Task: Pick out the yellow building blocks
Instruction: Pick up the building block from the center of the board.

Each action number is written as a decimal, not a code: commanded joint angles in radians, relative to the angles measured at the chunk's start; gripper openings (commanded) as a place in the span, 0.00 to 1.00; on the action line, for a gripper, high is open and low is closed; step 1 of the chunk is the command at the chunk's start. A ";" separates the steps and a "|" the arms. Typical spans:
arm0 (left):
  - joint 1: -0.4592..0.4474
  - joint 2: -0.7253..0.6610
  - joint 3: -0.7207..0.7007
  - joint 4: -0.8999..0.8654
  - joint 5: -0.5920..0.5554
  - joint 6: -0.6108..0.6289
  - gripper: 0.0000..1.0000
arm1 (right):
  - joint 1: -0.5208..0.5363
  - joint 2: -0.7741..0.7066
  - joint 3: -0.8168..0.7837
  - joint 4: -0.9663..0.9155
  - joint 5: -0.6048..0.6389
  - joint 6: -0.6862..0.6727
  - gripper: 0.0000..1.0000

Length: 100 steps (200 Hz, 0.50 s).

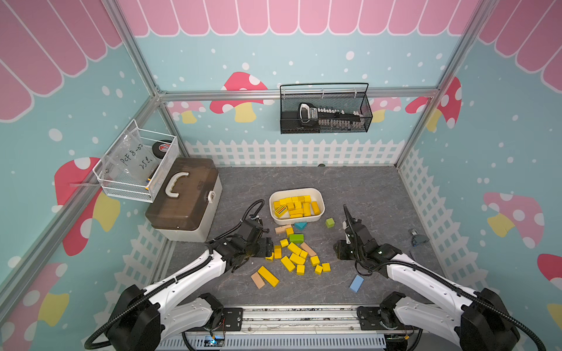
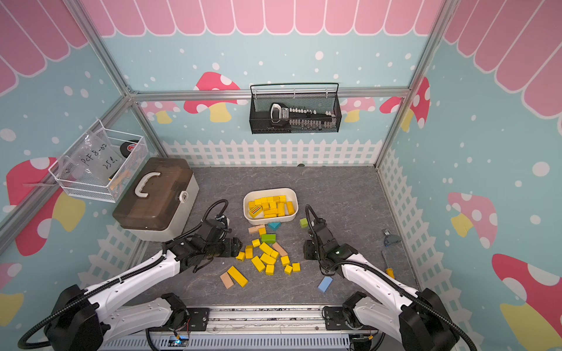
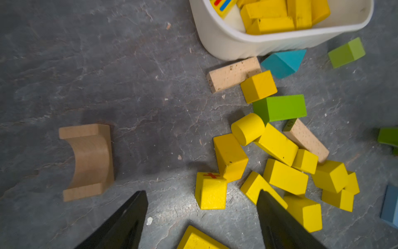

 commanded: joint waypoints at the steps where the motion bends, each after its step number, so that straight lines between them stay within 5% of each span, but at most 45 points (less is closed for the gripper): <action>1: -0.034 0.067 0.054 -0.061 0.020 0.016 0.80 | 0.000 -0.005 -0.009 0.012 0.015 0.019 0.44; 60: -0.064 0.237 0.134 -0.078 0.046 0.047 0.60 | 0.001 -0.008 -0.013 0.013 0.016 0.020 0.45; 100: -0.068 0.271 0.150 -0.090 0.043 0.047 0.55 | 0.000 0.002 -0.009 0.014 0.013 0.019 0.45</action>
